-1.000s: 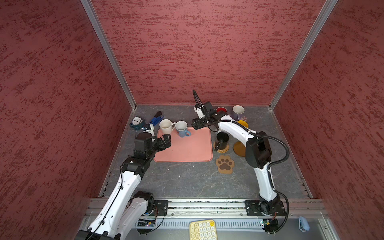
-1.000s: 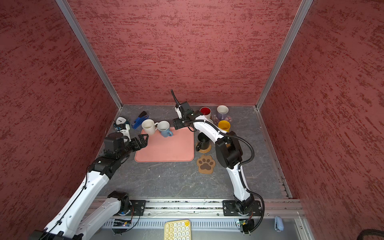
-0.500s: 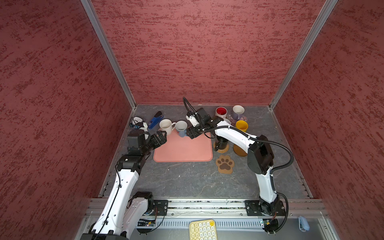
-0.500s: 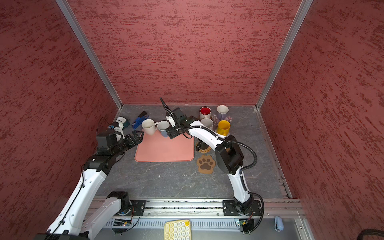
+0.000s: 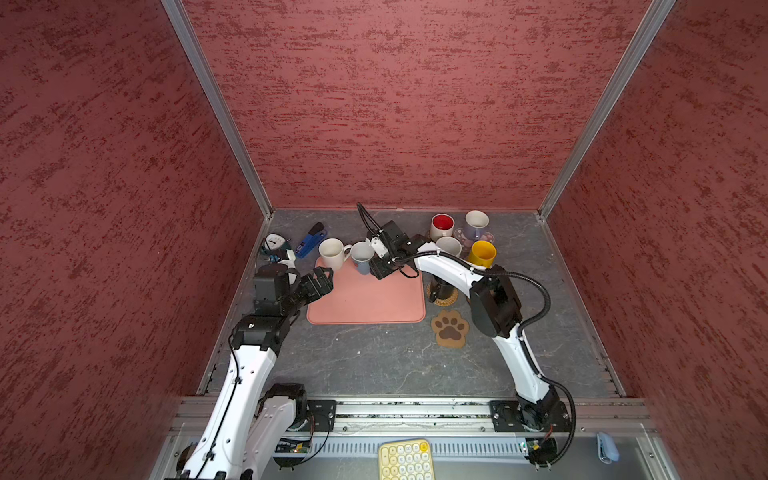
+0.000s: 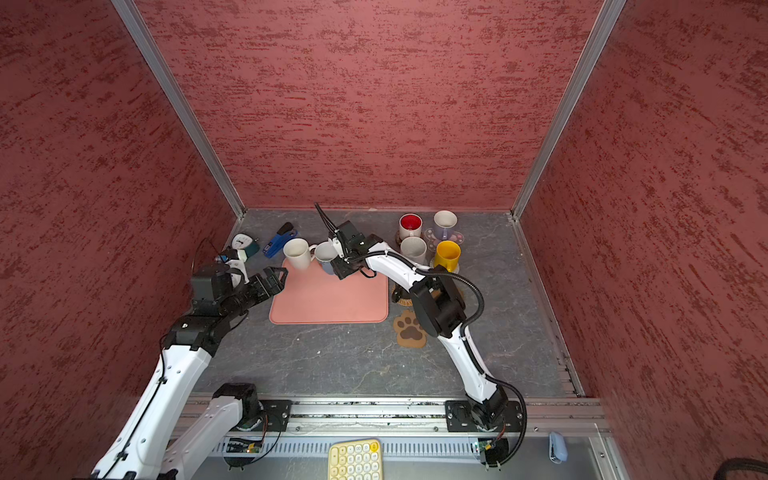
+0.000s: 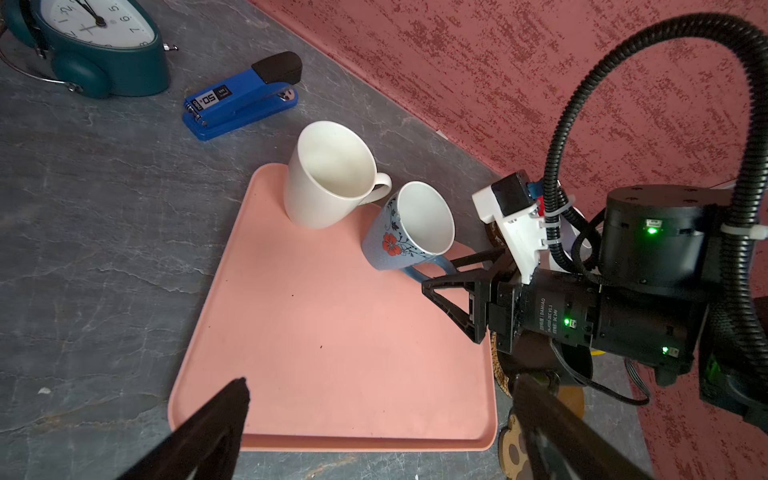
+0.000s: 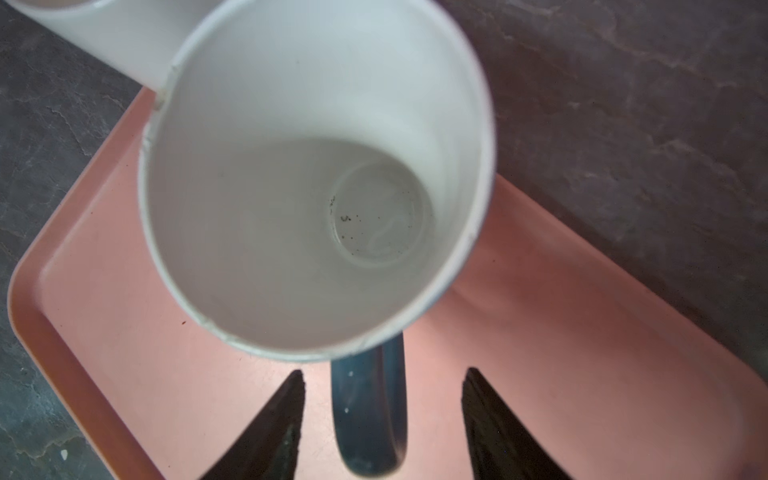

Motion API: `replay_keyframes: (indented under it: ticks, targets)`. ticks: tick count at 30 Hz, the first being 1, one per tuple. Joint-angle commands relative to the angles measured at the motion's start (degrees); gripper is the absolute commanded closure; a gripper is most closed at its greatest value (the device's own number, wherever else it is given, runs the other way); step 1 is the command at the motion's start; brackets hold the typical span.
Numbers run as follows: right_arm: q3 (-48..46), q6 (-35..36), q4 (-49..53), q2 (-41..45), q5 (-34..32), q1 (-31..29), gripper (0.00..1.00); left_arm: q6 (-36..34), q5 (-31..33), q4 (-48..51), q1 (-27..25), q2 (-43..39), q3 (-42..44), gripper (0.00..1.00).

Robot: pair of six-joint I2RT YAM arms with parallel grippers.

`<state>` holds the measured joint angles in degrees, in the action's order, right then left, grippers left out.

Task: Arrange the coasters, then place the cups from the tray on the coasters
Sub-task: 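Lower the right gripper onto the blue floral mug's handle and close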

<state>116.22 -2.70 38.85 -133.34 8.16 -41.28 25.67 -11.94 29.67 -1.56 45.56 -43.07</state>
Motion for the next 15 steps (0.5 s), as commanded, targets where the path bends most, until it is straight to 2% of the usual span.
replay_keyframes:
  ticks: [1,4,7,12,15]
  targets:
    - [3.39,0.63,-0.27,-0.77,1.41,-0.12,0.44,-1.18,-1.05,0.58,0.5,-0.8,0.4,0.0]
    - [4.63,0.41,0.21,-1.66,1.29,-0.19,0.49,-1.31,-1.05,0.94,0.49,-1.07,0.05,0.0]
    - [4.86,0.57,0.35,-1.67,1.24,-0.27,0.61,-1.49,-1.1,1.49,0.48,-1.53,-0.5,0.0]
    - [4.75,1.37,0.79,-1.29,0.27,-0.72,0.65,-1.49,-1.58,2.56,0.42,-2.28,-1.32,0.0]
    - [4.24,1.4,0.83,-0.99,0.02,-1.0,0.75,-1.49,-1.6,3.35,0.47,-2.92,-1.5,0.0]
